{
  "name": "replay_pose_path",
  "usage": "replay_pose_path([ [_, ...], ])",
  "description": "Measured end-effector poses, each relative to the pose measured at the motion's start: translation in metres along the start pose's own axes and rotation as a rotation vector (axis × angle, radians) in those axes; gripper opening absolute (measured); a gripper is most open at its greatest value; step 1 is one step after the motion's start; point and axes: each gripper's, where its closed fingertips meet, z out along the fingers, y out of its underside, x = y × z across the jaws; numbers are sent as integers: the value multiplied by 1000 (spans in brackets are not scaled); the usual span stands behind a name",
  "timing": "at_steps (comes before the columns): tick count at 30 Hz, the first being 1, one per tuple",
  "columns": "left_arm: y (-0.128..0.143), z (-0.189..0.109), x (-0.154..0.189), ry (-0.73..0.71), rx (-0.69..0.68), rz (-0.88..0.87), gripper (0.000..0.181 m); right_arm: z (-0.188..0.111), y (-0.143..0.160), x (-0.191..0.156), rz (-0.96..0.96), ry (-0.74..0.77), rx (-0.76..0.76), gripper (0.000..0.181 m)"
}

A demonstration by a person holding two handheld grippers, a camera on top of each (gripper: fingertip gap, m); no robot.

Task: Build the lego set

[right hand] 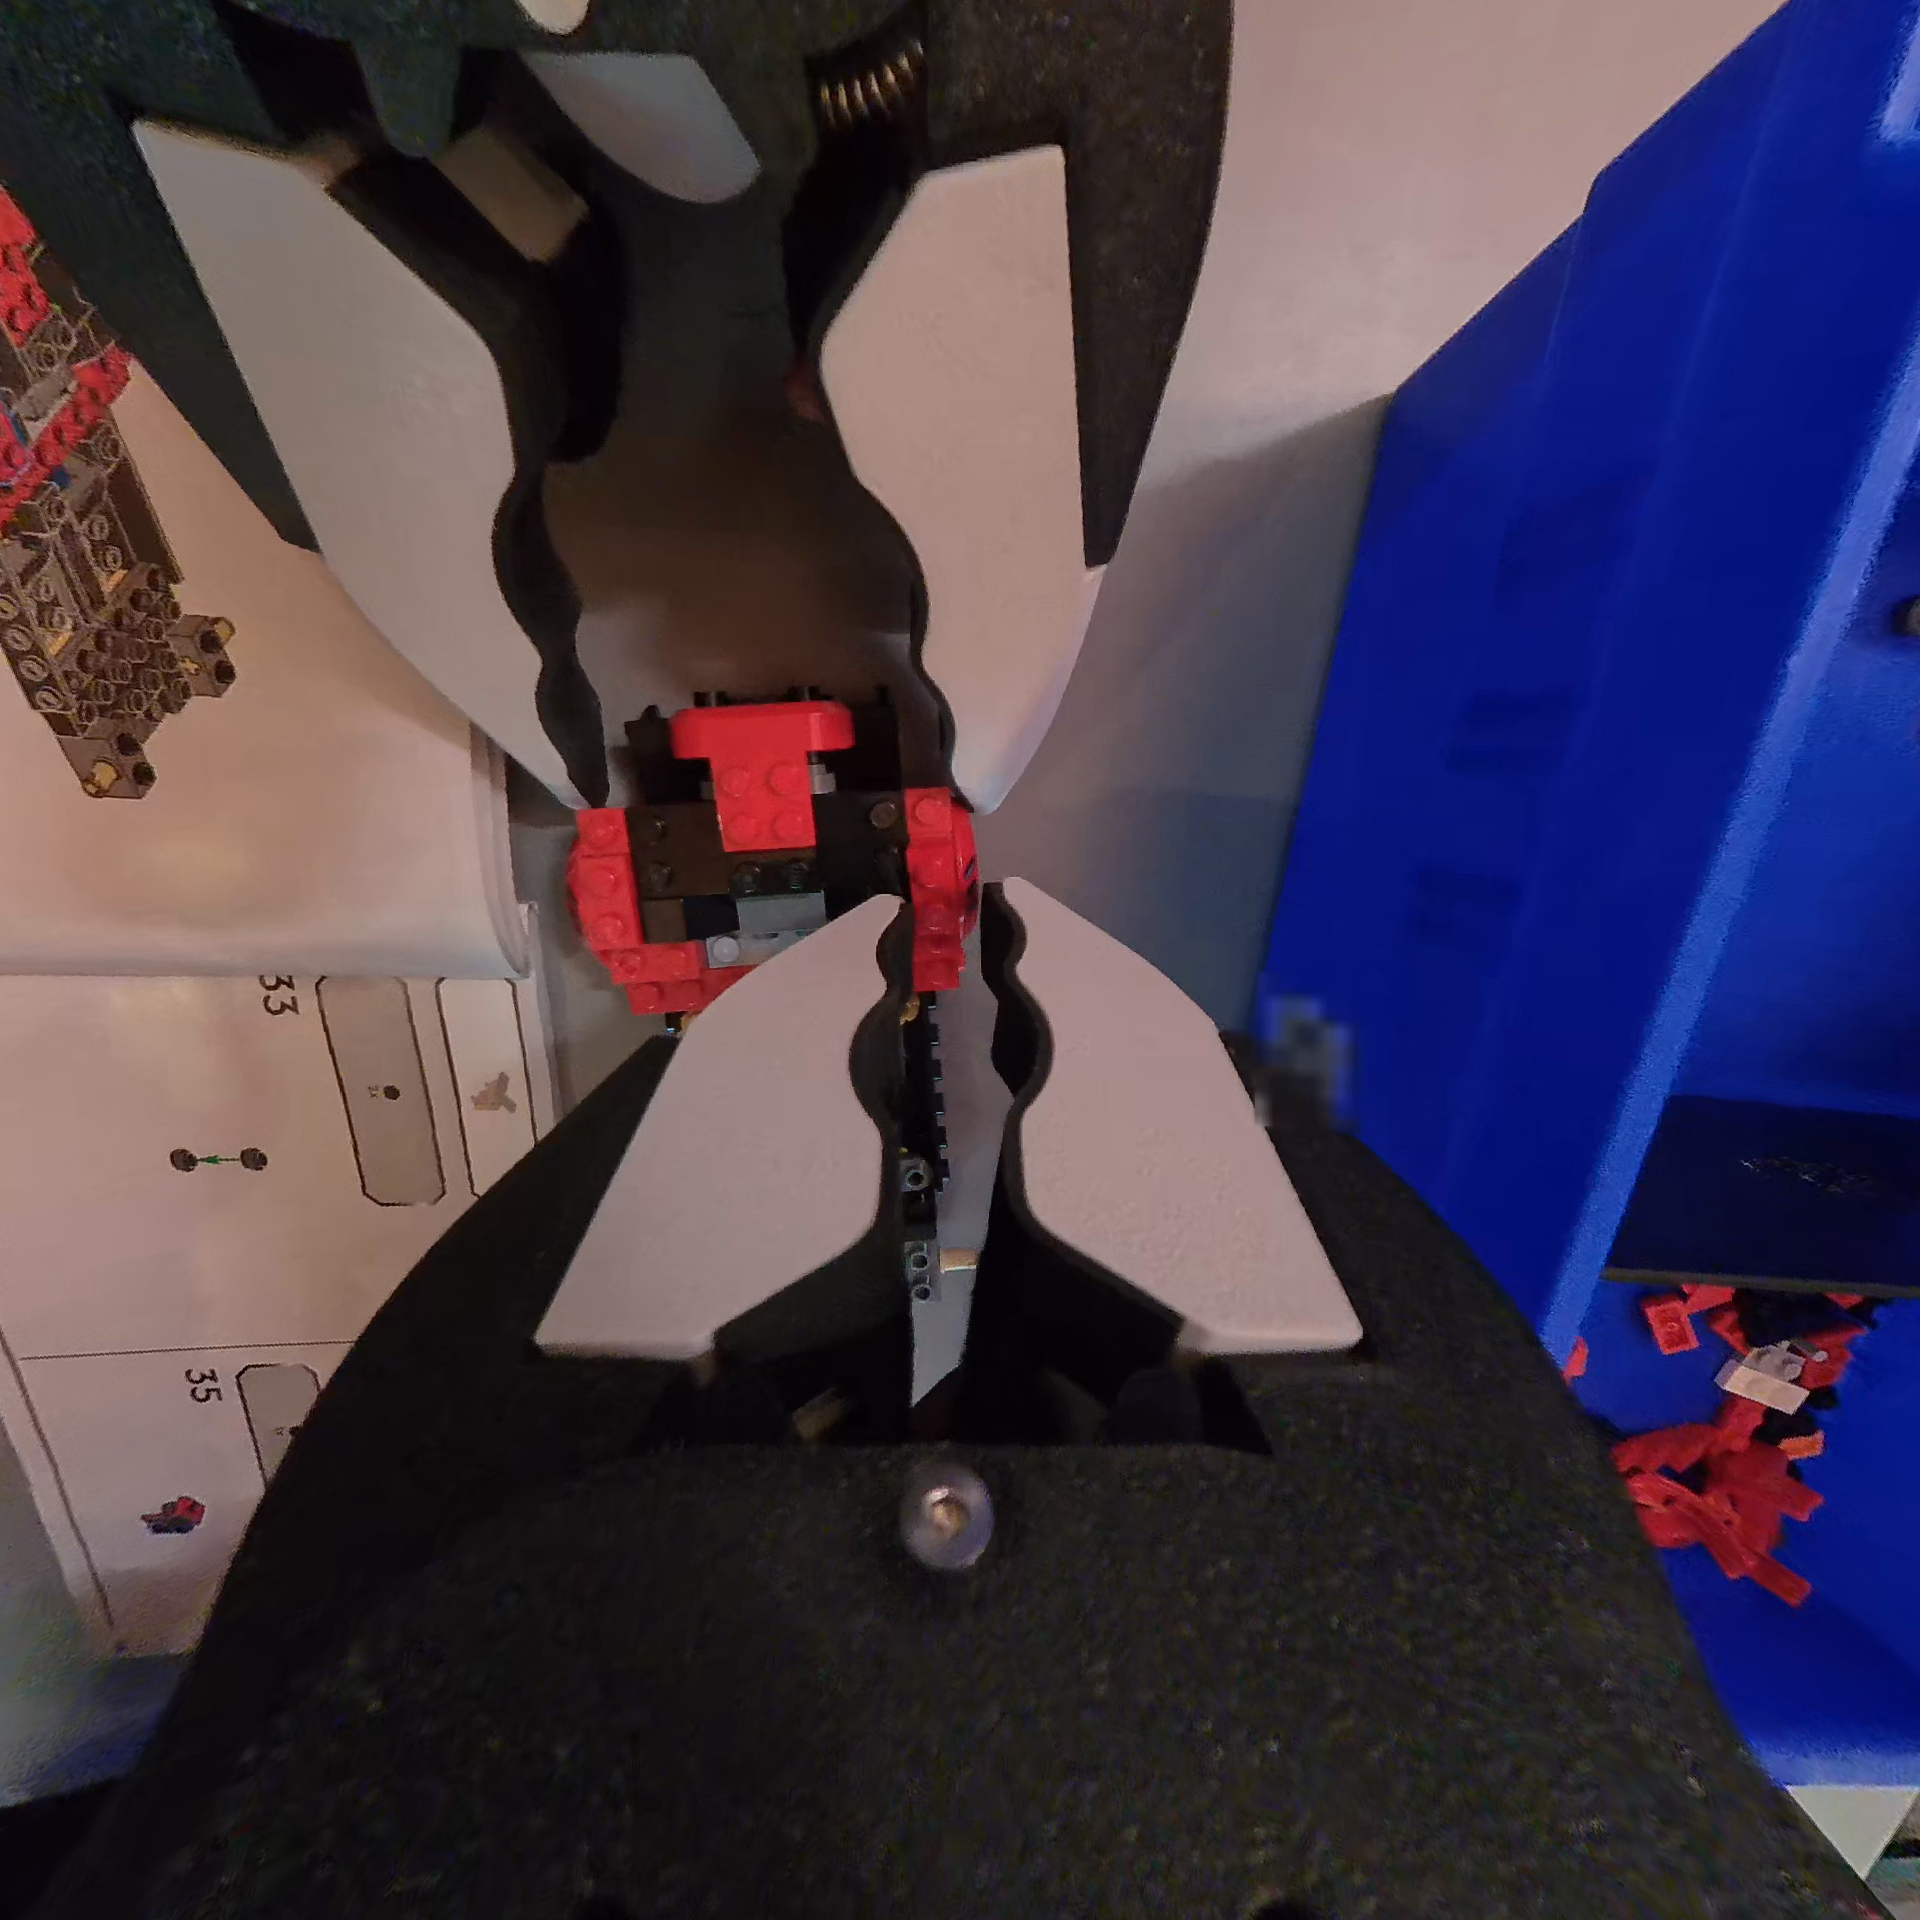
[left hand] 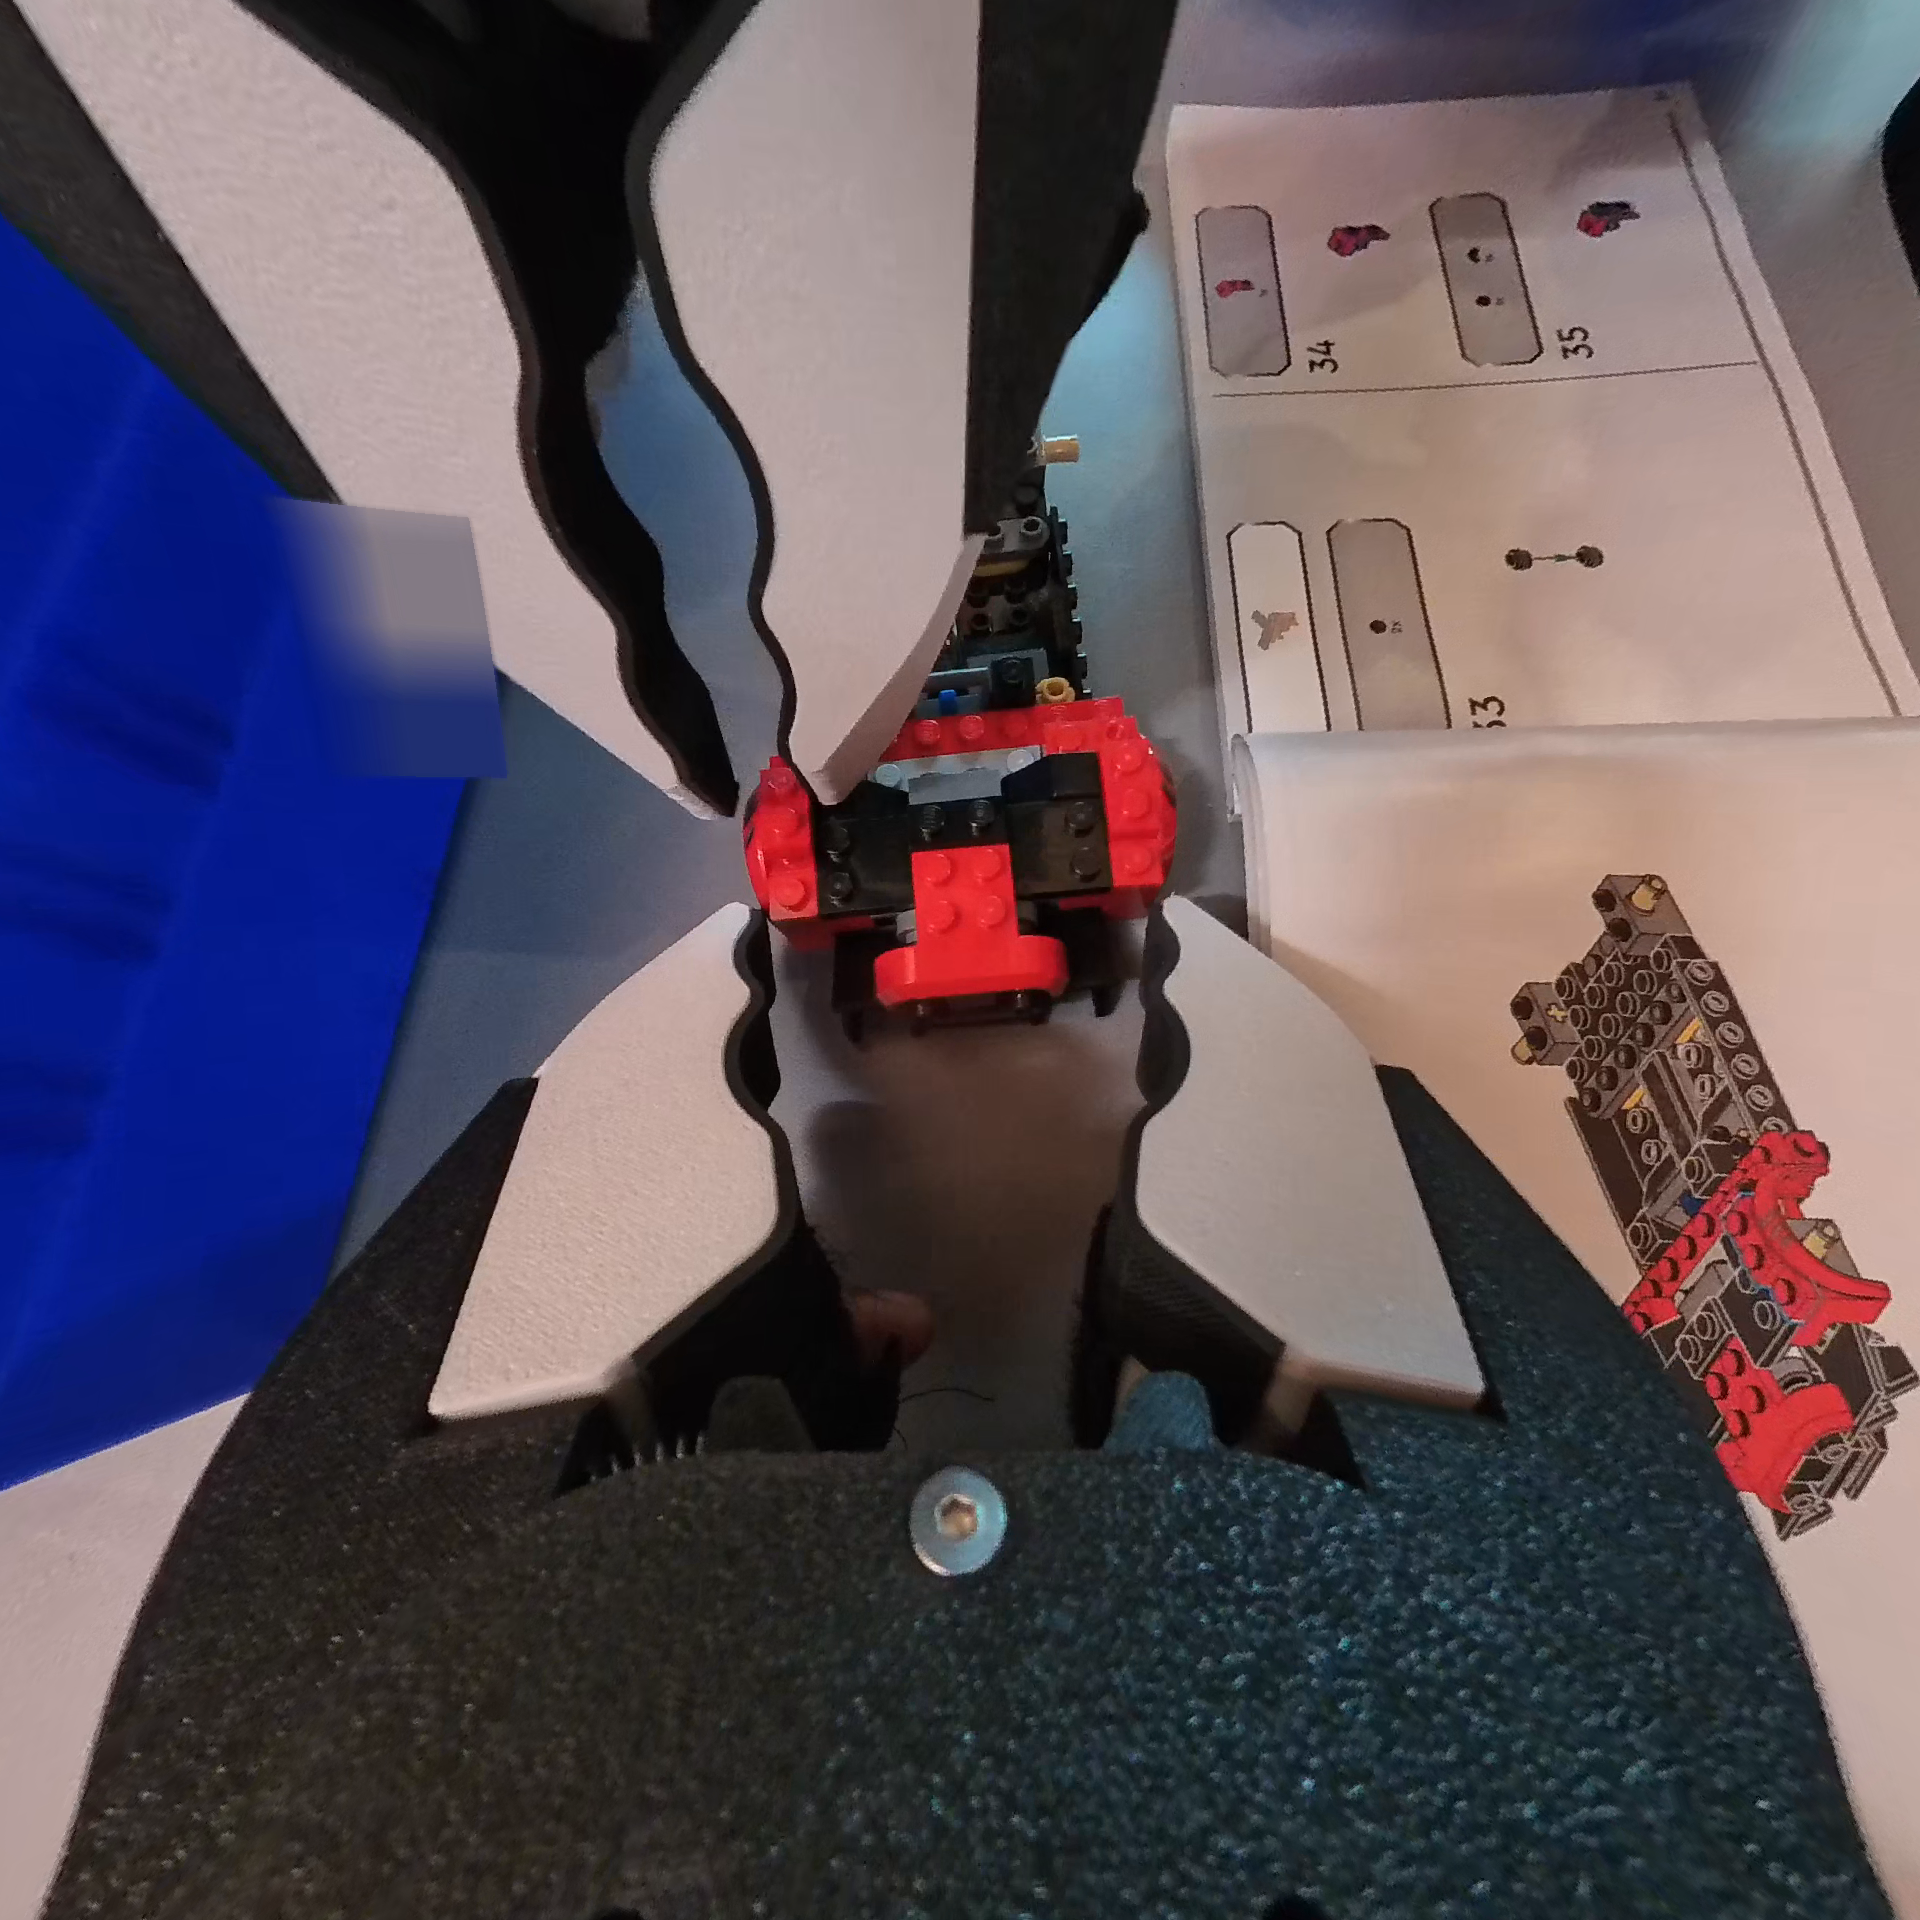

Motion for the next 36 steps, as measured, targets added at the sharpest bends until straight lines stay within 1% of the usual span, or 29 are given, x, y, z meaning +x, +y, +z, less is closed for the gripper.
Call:
replay_pose_path([
  [9,0,0,0,0,0,2,68,0,-1,0,-21,-3,7,12],
  [27,0,0,0,0,0,6,67,0,-2,4,-52,8,3,21],
  [36,1,0,0,-1,-1,7,67,-3,-3,3,-61,7,19,22],
])
